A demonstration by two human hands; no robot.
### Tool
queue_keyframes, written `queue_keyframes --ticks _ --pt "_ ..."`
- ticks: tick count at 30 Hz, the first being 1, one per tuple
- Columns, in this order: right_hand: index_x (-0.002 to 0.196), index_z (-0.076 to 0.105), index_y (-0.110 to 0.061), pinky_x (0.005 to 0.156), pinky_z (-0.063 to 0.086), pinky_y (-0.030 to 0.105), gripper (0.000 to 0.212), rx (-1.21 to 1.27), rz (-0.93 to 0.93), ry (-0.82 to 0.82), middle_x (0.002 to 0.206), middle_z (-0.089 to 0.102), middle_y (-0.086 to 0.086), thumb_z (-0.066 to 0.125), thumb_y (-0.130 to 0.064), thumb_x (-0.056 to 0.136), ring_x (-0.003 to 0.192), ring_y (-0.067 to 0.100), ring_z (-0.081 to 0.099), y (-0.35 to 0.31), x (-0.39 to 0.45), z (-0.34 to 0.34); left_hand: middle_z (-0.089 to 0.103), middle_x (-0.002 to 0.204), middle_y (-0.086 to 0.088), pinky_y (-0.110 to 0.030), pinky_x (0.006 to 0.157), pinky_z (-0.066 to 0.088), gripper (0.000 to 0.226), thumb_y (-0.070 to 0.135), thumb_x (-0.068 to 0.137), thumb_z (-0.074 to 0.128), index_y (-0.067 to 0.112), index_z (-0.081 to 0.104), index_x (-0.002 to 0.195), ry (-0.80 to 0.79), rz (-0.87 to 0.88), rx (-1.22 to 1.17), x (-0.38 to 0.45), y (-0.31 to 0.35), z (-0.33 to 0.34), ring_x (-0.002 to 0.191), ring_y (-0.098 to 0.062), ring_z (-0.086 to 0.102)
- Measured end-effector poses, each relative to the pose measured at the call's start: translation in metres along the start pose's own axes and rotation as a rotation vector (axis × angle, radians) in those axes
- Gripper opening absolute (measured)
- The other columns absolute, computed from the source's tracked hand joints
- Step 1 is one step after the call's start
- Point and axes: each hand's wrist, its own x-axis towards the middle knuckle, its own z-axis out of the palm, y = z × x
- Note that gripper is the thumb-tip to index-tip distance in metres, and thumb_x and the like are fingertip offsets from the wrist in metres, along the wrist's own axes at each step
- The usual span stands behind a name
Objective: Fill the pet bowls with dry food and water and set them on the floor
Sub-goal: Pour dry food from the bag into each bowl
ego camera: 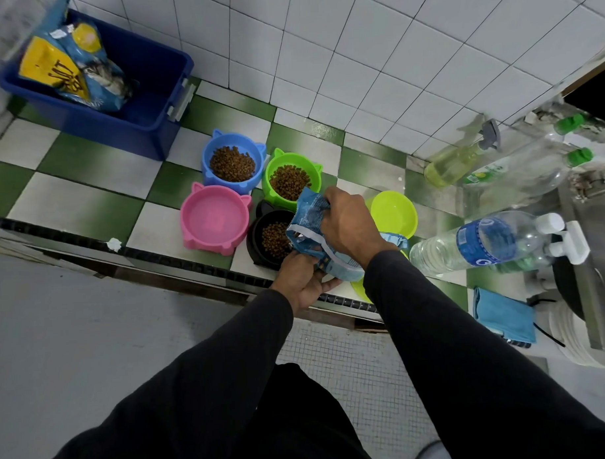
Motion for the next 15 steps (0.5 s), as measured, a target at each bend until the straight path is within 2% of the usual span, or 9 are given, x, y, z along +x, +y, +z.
queue_keyframes --ticks 6,12,15 --pt "0.109 0.058 -0.003 0.070 0.050 0.043 0.022 0.010 0.013 0.006 0.104 0.066 0.028 0.051 -0.007 0.089 0.091 0.046 0.061 0.0007 0.0008 -0.0024 0.064 0.137 -0.019 -0.057 0.092 0.055 0.036 0.005 0.104 0.047 0.009 0.055 0.140 0.006 -0.021 0.013 0.0004 0.0011 0.0009 0.124 -0.038 0.063" --pt "0.105 0.057 -0.003 0.064 0.041 0.036 0.018 0.012 0.027 -0.013 0.102 0.065 0.029 0.051 -0.007 0.089 0.089 0.046 0.060 0.0007 0.0019 -0.0015 0.068 0.127 -0.017 -0.052 0.082 0.057 0.018 0.008 0.105 0.051 0.014 0.063 0.116 -0.016 -0.028 0.016 -0.0010 0.0006 -0.0005 0.108 -0.033 0.068" --pt "0.105 0.057 -0.003 0.065 0.038 0.036 0.017 0.016 0.033 -0.004 0.103 0.065 0.029 0.051 -0.007 0.089 0.090 0.046 0.060 0.0009 0.0015 -0.0027 0.069 0.122 -0.016 -0.052 0.082 0.057 0.014 0.011 0.105 0.052 0.014 0.064 0.113 -0.024 -0.023 0.006 -0.0022 0.0000 -0.0011 0.104 -0.032 0.068"
